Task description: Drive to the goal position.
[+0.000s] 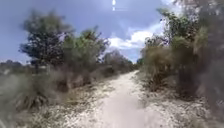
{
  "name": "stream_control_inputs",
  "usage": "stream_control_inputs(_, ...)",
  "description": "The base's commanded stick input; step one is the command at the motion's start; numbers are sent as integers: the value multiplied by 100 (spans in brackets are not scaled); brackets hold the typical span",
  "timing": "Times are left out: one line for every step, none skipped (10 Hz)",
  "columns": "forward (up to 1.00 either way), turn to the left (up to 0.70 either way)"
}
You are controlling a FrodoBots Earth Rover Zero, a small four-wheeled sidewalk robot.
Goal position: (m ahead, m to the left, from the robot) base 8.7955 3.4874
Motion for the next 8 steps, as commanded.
stream_control_inputs(50, 0)
stream_control_inputs(50, 0)
stream_control_inputs(50, 0)
stream_control_inputs(50, 0)
stream_control_inputs(50, 0)
stream_control_inputs(50, 0)
stream_control_inputs(50, 0)
stream_control_inputs(50, 0)
